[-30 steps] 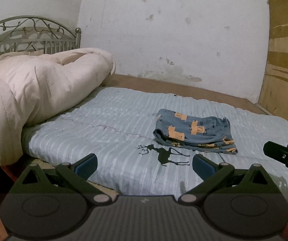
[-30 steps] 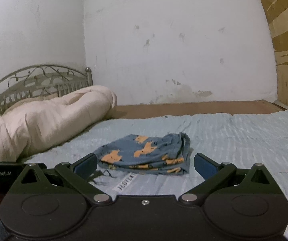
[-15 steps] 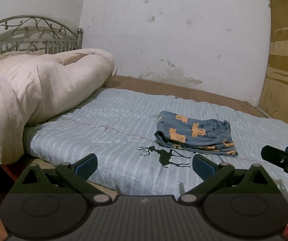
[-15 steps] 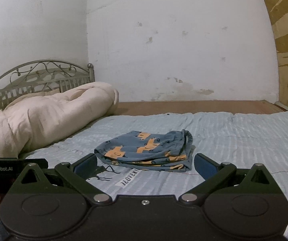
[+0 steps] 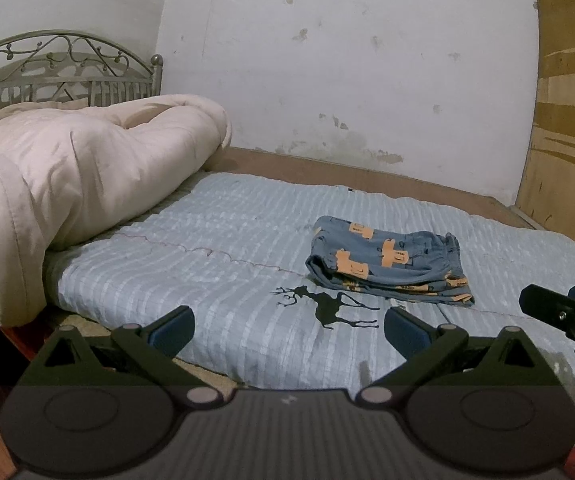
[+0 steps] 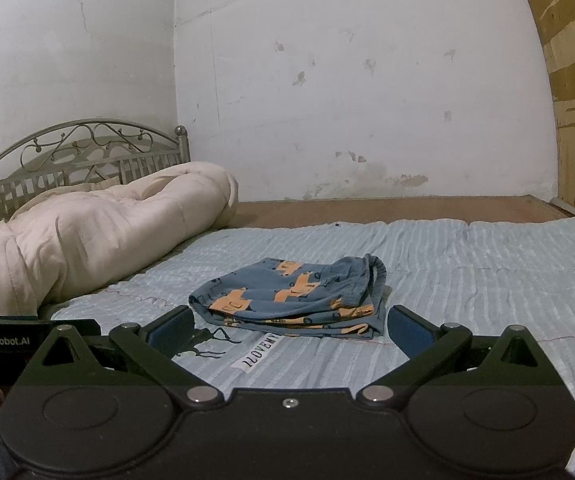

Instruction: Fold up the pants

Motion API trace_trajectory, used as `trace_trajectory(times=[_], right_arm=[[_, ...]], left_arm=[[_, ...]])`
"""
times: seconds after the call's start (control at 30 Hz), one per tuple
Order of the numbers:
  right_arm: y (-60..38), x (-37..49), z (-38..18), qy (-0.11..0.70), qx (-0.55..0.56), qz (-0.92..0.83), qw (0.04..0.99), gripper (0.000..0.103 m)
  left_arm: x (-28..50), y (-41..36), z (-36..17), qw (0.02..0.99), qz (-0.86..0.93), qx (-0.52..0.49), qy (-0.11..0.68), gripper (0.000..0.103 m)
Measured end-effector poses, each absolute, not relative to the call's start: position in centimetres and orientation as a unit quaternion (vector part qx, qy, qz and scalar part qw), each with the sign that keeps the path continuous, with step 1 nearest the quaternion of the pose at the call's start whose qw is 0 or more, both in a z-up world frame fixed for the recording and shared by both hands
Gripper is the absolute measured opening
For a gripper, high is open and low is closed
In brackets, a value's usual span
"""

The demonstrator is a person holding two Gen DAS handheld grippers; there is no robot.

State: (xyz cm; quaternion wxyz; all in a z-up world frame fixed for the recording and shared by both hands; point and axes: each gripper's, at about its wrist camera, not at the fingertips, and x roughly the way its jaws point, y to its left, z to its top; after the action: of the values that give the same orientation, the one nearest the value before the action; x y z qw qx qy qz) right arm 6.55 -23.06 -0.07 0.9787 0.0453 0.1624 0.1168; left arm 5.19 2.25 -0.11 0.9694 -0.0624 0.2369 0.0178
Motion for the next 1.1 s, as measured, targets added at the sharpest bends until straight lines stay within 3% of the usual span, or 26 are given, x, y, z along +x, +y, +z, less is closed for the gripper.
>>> trace_trajectory(times=[1.1], right_arm=[[-22.8,6.43,-0.24,0.164,0.045,0.121,0.978,0.102]], left_arm=[[5.23,2.13,-0.34,0.969,0.015,-0.062,0.239,0.102]])
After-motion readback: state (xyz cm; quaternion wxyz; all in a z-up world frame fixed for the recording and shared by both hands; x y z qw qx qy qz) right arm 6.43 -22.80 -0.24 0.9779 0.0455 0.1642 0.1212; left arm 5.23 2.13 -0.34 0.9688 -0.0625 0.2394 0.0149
